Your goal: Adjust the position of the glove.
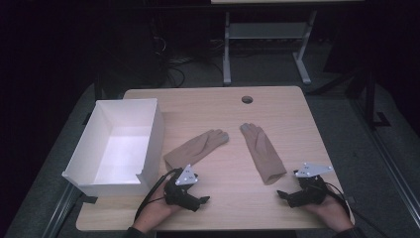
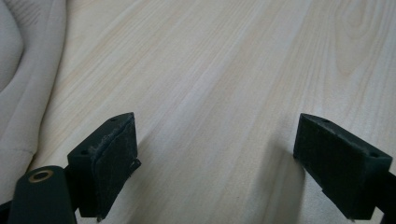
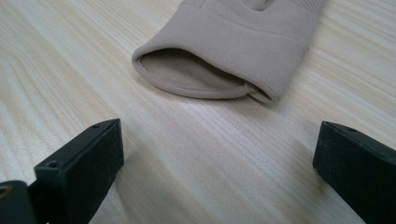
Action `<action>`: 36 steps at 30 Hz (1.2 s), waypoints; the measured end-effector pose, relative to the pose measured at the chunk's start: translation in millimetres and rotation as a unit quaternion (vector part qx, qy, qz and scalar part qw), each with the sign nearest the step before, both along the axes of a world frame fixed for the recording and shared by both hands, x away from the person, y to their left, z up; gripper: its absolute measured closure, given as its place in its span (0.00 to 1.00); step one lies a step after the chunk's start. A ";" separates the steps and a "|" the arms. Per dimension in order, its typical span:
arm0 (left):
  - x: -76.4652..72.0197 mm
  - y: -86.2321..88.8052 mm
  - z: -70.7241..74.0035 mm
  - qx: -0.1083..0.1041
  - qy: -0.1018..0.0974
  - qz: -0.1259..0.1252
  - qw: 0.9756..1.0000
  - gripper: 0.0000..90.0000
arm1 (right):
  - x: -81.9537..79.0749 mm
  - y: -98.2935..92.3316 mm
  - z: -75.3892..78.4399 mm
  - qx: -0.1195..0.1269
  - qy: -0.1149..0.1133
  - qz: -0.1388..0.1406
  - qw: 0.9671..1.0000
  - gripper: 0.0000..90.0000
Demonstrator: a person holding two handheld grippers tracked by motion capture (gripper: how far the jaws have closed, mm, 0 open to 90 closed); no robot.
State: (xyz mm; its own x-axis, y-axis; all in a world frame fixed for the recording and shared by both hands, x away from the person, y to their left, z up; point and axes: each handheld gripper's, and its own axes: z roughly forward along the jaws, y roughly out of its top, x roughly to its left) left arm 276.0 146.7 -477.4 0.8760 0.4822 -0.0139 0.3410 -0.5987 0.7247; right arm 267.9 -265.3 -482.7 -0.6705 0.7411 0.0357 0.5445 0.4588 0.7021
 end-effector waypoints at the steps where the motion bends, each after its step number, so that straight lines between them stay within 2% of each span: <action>1: 0.5 0.2 -0.1 0.000 0.000 0.000 1.000 0.14 | 0.1 0.0 0.0 0.000 0.000 0.000 1.000 0.01; 8: 0.9 -0.2 0.2 0.002 -0.001 0.005 1.000 0.14 | 0.4 -0.1 0.2 0.000 0.000 0.001 1.000 0.02; 9: 1.0 -0.8 0.5 0.002 0.001 0.008 1.000 0.14 | 1.0 -0.5 2.8 -0.002 0.005 -0.001 1.000 0.08; 11: 1.8 -1.3 2.3 0.005 0.008 0.018 1.000 0.15 | 2.0 -1.0 7.1 0.003 0.007 -0.001 1.000 0.11; 14: 2.1 2.4 4.7 0.005 0.002 0.035 0.999 0.14 | 2.0 -1.1 14.5 0.007 -0.015 0.001 1.000 0.23; 18: -0.8 7.8 5.3 0.010 0.000 0.048 0.999 0.14 | 7.5 2.6 20.0 0.019 -0.018 0.002 1.000 0.41; 21: -1.9 9.9 6.0 0.007 -0.001 0.051 0.999 0.15 | 11.6 6.1 22.8 0.022 -0.018 0.005 1.000 0.56; 24: -1.6 11.4 3.8 0.016 0.004 0.049 0.999 0.14 | 17.7 7.7 27.5 0.024 -0.027 0.006 0.999 0.74; 28: -1.8 14.0 3.6 0.015 0.005 0.052 0.999 0.14 | 29.4 9.5 31.3 0.029 -0.024 0.017 0.999 0.94; 30: -1.1 15.8 3.1 0.015 0.002 0.051 0.999 0.15 | 35.1 11.0 31.5 0.033 -0.021 0.023 0.999 0.99; 36: 1.1 19.4 0.8 0.005 -0.002 0.046 0.999 0.14 | 47.8 17.6 28.9 0.034 -0.007 0.033 0.999 1.00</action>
